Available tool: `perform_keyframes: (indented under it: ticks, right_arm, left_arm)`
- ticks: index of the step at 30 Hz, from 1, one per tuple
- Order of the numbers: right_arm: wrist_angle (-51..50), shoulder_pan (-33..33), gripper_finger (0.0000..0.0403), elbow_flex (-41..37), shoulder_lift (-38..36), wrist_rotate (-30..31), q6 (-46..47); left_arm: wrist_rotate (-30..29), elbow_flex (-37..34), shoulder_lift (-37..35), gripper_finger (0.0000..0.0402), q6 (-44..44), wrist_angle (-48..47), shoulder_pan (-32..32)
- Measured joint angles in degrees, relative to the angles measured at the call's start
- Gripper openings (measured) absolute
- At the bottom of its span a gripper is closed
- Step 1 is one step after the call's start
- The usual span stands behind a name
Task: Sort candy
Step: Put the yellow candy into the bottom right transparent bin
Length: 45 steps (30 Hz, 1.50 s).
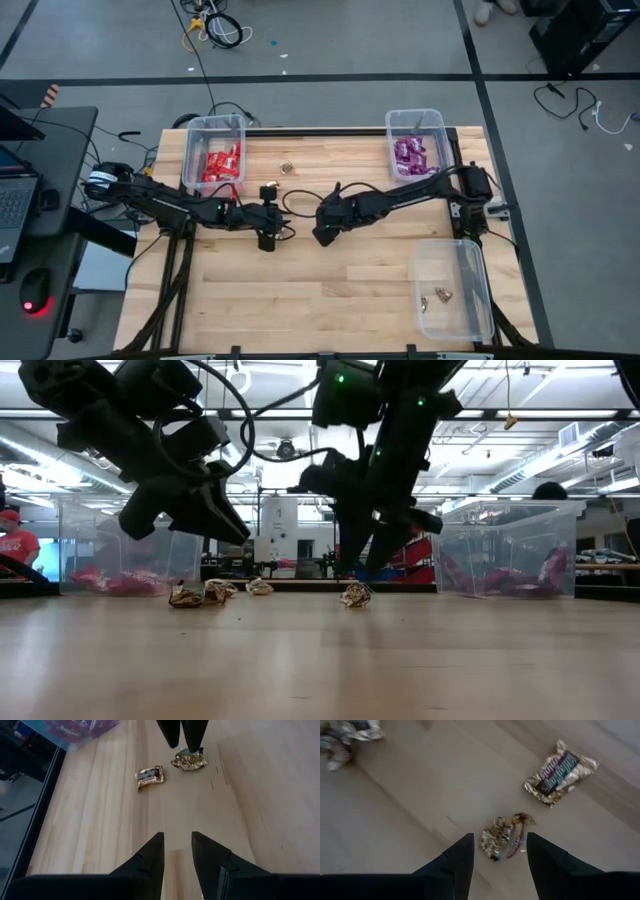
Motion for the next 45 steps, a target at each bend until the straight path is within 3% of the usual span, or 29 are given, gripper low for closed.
perform_keyframes:
  ticks: [20, 45]
  right_arm:
    - [1.99, 0.04, 0.0162, 0.0, 3.57, 2.38, 5.3]
    - [1.26, 1.04, 0.0049, 0.0, 3.52, 1.94, 4.43]
  left_arm:
    - [0.0, -0.02, 0.0, 0.0101, 0.2, 0.39, 0.0]
    - [-0.01, -0.02, 0.02, 0.0101, 0.09, 0.35, 0.0]
